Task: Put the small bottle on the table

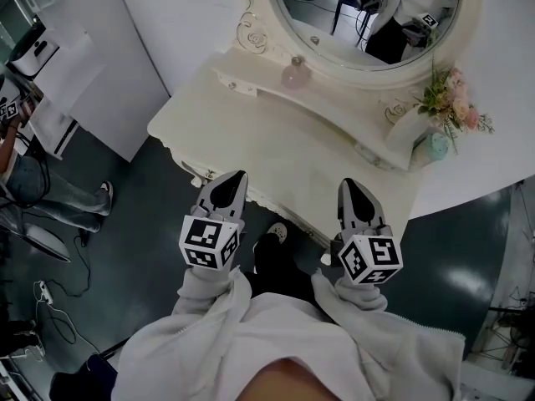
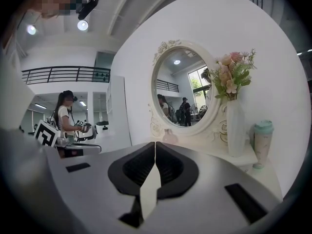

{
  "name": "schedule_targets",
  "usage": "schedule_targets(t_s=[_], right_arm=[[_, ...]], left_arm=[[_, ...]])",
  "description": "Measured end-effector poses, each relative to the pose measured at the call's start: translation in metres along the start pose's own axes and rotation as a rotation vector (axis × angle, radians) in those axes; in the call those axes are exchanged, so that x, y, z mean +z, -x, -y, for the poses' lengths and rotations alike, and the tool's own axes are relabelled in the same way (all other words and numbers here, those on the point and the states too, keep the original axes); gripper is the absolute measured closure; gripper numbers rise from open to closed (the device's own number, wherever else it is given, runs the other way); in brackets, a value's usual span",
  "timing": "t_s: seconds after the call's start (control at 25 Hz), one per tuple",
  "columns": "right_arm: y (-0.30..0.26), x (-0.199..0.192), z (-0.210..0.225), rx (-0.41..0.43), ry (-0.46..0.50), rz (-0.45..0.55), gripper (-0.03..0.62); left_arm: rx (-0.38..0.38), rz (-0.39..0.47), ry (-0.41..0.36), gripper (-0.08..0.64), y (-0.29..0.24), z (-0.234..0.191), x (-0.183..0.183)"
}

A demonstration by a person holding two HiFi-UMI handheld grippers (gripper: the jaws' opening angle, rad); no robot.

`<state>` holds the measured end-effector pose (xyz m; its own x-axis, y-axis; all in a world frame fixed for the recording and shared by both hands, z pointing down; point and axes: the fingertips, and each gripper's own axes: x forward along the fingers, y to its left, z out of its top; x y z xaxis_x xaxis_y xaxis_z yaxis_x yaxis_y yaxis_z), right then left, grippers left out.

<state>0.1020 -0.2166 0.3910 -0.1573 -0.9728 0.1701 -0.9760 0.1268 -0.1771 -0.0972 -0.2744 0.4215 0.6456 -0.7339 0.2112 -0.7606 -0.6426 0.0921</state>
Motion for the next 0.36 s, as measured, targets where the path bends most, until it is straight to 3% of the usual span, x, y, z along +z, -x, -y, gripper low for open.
schedule_targets(t_s=[0.36], right_arm=[[-0.0058,-0.0024,-0.0062,0.028,-0.003,-0.012,0.557]], left_arm=[[-0.004,0.021,0.047,0.545,-0.002,-0.0057,0.0023]])
